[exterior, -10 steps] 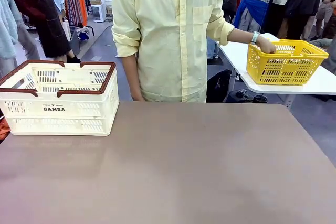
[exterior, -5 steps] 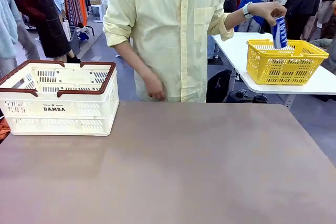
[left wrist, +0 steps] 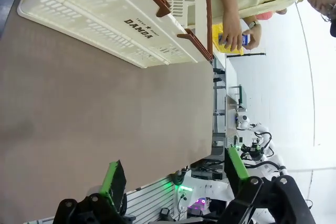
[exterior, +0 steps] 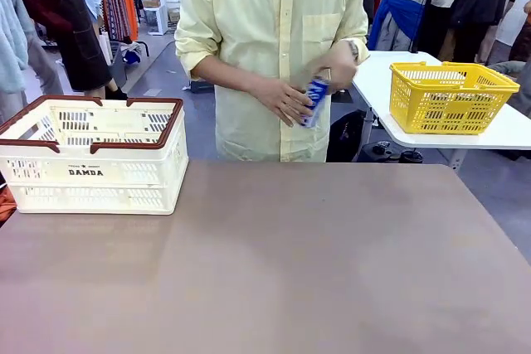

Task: Place the drinks into the Shopping basket.
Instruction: Pick up one drink and place it into the Shopping basket.

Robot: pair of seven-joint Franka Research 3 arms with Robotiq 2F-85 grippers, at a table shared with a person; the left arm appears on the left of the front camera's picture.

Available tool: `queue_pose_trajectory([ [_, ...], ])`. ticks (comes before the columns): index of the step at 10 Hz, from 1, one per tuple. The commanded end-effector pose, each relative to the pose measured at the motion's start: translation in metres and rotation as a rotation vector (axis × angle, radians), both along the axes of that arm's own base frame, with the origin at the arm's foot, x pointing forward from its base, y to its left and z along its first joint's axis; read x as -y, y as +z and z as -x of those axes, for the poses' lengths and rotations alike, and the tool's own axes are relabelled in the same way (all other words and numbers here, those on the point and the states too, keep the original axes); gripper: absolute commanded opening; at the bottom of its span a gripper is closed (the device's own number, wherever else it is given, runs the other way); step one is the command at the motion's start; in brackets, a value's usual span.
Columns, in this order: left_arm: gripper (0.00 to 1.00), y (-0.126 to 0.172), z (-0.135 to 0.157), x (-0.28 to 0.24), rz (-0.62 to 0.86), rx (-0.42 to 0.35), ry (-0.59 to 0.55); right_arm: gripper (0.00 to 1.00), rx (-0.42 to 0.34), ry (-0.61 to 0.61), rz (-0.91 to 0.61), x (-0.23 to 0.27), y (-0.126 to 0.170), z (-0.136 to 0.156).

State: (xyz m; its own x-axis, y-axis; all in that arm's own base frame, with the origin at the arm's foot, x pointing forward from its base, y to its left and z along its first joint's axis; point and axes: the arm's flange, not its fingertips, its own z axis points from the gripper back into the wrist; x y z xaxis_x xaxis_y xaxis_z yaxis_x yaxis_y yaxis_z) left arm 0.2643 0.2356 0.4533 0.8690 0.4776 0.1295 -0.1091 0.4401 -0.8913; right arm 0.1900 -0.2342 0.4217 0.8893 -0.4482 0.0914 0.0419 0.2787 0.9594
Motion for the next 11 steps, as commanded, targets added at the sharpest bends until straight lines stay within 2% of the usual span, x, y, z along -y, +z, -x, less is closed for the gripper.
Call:
queue_pose_trajectory([
  [1, 1.00, 0.0011, 0.0010, -0.0008, 0.008, 0.009, -0.004, 1.00, 0.031, -0.003, -0.009, 0.0010, 0.0029, -0.0029],
  [11, 1.00, 0.0011, 0.0010, -0.0008, 0.008, 0.009, -0.004, 1.00, 0.031, -0.003, -0.009, 0.0010, 0.0029, -0.0029],
])
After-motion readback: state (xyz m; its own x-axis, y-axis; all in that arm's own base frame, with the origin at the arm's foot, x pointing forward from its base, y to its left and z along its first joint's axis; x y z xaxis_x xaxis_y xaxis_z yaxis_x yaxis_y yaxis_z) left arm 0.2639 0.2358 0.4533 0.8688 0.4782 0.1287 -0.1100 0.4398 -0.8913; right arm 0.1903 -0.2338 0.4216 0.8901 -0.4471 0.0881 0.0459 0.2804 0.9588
